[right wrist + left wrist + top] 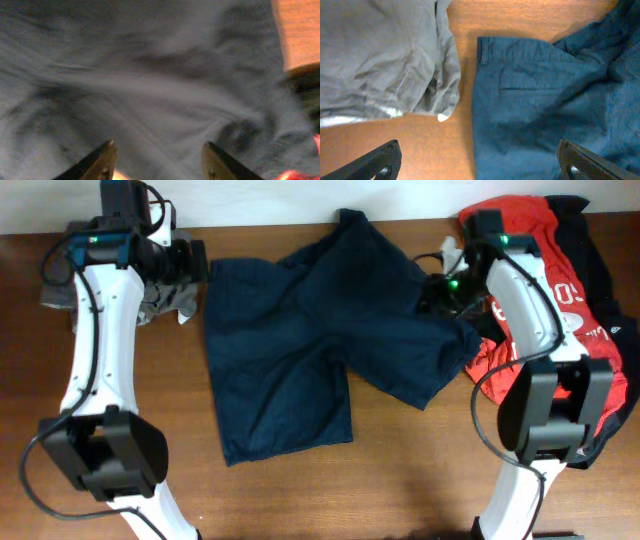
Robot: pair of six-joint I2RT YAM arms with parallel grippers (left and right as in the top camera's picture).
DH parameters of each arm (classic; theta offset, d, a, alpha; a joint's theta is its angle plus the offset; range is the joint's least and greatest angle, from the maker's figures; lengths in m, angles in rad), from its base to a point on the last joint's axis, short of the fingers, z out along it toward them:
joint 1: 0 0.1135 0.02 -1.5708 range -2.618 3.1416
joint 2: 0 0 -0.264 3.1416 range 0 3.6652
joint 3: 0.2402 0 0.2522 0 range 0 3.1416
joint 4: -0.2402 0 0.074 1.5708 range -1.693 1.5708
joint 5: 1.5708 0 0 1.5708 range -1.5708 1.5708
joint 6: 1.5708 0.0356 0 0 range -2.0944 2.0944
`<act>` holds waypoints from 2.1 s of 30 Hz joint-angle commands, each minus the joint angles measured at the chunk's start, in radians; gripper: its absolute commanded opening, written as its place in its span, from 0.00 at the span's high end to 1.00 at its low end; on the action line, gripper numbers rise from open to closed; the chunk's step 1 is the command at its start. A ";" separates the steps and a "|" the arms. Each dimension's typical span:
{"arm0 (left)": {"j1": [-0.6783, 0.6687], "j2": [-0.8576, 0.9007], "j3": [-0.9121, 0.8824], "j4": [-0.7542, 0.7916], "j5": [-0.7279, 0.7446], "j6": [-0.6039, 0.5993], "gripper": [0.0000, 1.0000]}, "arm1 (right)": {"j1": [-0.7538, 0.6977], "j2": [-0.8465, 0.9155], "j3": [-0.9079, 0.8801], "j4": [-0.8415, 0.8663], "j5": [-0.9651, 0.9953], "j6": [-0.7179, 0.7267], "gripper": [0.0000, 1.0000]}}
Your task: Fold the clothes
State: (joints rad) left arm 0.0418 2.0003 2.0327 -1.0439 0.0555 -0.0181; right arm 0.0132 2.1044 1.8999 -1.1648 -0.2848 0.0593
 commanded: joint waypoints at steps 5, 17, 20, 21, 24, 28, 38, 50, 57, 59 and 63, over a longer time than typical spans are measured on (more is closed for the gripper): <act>0.016 0.059 -0.003 0.092 0.008 0.038 0.01 | 0.218 -0.027 0.020 -0.152 -0.067 0.001 0.39; 0.072 0.066 -0.003 0.220 0.008 0.038 0.01 | 0.491 -0.027 -0.342 -0.019 0.085 0.135 0.39; 0.072 0.066 -0.003 0.220 0.009 0.038 0.01 | 0.521 -0.027 -0.417 0.023 0.124 0.163 0.39; 0.072 0.066 -0.003 0.219 0.009 0.038 0.01 | 0.527 -0.027 -0.435 0.030 0.124 0.164 0.39; 0.072 0.066 -0.003 0.217 0.009 0.038 0.01 | 0.536 -0.027 -0.466 0.030 0.132 0.163 0.39; 0.072 0.066 -0.003 0.214 0.009 0.038 0.01 | 0.536 -0.027 -0.468 0.033 0.132 0.163 0.44; 0.072 0.079 -0.003 0.211 0.009 0.038 0.01 | 0.536 -0.030 -0.439 -0.025 -0.138 0.076 0.37; 0.072 0.146 -0.003 0.187 0.008 0.038 0.01 | 0.536 -0.027 -0.439 0.064 -0.244 0.117 0.31; 0.072 0.146 -0.003 0.187 0.008 0.038 0.01 | 0.536 -0.020 -0.443 0.027 -0.048 0.167 0.30; 0.072 0.146 -0.003 0.190 0.008 0.038 0.01 | 0.536 -0.020 -0.443 0.020 -0.020 0.167 0.30; 0.072 0.146 -0.003 0.192 0.008 0.038 0.01 | 0.537 -0.020 -0.447 0.025 0.006 0.167 0.30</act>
State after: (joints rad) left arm 0.1135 2.1437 2.0289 -0.8539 0.0559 0.0044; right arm 0.5461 2.0823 1.4418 -1.1404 -0.3428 0.2134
